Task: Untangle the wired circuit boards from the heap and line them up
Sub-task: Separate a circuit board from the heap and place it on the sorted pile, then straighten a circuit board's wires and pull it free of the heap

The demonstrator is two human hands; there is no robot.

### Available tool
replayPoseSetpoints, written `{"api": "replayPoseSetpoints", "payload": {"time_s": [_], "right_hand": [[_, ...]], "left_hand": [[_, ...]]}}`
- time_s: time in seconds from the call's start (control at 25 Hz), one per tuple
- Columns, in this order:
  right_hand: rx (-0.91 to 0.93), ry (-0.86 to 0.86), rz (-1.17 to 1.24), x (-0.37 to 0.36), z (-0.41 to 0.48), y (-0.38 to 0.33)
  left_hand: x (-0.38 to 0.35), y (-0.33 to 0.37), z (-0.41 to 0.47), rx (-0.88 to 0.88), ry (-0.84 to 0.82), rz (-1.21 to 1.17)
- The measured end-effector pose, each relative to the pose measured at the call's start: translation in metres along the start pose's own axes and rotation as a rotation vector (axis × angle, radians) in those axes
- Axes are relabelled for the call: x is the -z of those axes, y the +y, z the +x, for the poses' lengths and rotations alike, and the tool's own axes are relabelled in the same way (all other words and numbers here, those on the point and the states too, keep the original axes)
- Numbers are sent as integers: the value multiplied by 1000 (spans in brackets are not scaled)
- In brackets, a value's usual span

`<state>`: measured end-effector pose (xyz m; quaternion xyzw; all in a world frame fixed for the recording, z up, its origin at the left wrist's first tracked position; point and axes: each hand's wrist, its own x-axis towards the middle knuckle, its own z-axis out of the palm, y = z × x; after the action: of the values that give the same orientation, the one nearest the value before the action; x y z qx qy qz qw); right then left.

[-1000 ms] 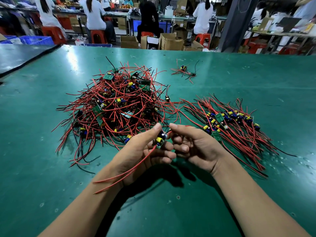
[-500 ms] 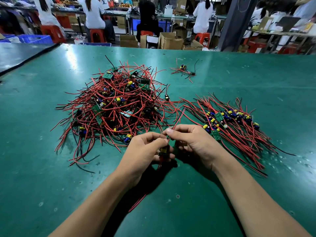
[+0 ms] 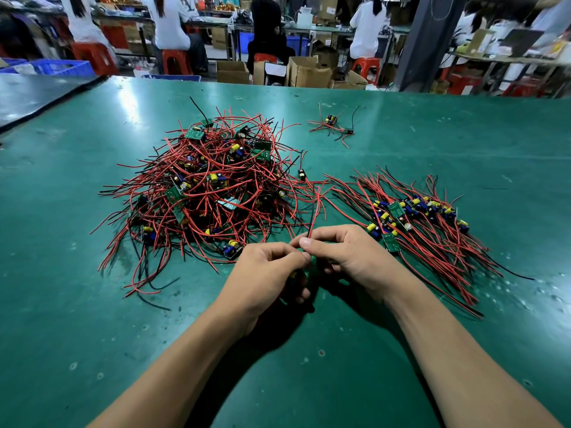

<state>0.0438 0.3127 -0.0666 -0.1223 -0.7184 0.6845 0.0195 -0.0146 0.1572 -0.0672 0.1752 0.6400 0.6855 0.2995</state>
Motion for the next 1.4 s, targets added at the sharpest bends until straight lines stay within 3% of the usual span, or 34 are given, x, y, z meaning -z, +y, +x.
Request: {"api": "replayPoseSetpoints", "payload": {"time_s": [0.24,0.36,0.44,0.52,0.56,0.68,0.76,0.84,1.12,1.4], "right_hand": [[196,443,-167,3,8,5],[262,598,-137,6,12,5],[325,672,-248,4,13,4],[318,669,-254,1,12,4],[259,606,-147,-1,11,5],[7,247,256,-5,6,3],[-66,48,274,-7,1,2],[-64,-3,293,-9,0,3],[92,455,143,6,13,12],[241,731,137,15,22,15]], "left_hand": [[-6,4,-1,67,-6,-69],[-7,6,-2,111,-54,-101],[-6,7,-2,121,-59,-118],[-4,8,-1,126,-48,-140],[-2,7,-1,128,-40,-152],[0,5,0,122,-40,-165],[-1,3,1,104,-32,-169],[-2,2,2,94,-26,-179],[0,2,0,103,-97,-107],[2,3,-3,70,-171,5]]}}
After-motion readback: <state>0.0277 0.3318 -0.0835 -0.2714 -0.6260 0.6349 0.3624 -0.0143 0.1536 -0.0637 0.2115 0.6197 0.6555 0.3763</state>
